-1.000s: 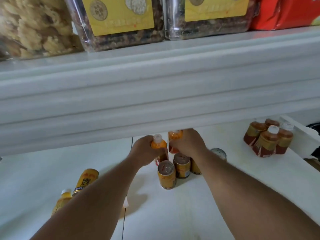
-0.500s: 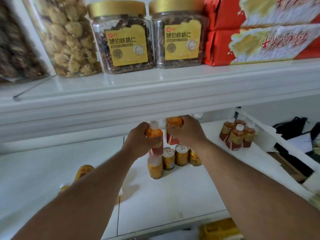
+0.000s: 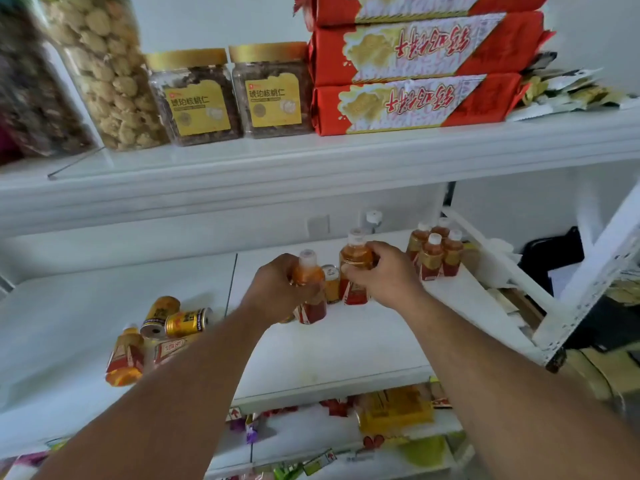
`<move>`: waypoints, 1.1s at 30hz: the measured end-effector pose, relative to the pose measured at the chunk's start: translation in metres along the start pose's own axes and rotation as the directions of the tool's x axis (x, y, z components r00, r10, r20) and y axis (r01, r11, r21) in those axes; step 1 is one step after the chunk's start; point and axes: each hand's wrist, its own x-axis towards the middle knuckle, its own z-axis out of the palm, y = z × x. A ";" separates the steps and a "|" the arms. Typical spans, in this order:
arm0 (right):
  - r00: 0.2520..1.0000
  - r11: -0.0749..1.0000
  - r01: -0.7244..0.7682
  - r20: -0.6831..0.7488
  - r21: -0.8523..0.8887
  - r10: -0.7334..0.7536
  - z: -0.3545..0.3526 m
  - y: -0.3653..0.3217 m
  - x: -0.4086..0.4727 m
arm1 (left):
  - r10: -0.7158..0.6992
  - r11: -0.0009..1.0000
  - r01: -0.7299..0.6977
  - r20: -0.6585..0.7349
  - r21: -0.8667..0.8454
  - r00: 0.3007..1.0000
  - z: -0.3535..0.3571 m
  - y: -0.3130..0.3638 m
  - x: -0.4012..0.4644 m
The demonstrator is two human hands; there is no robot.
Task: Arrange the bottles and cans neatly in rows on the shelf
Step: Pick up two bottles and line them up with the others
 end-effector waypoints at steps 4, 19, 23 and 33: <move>1.000 1.000 -0.029 0.010 0.011 0.029 -0.020 0.012 -0.027 | 0.043 0.999 -0.043 -0.001 0.018 0.999 0.017 0.010 -0.029; 0.991 0.997 -0.082 -0.105 -0.008 0.081 -0.047 0.007 -0.148 | 0.198 0.978 -0.190 0.103 -0.084 0.975 0.047 0.012 -0.111; 0.986 0.994 -0.103 -0.132 -0.038 0.097 -0.058 0.008 -0.178 | 0.220 0.972 -0.208 0.115 -0.111 0.969 0.057 0.020 -0.137; 0.977 0.991 -0.131 -0.176 -0.042 0.121 -0.119 0.027 -0.201 | 0.183 0.981 -0.165 0.202 -0.107 0.962 0.101 0.063 -0.155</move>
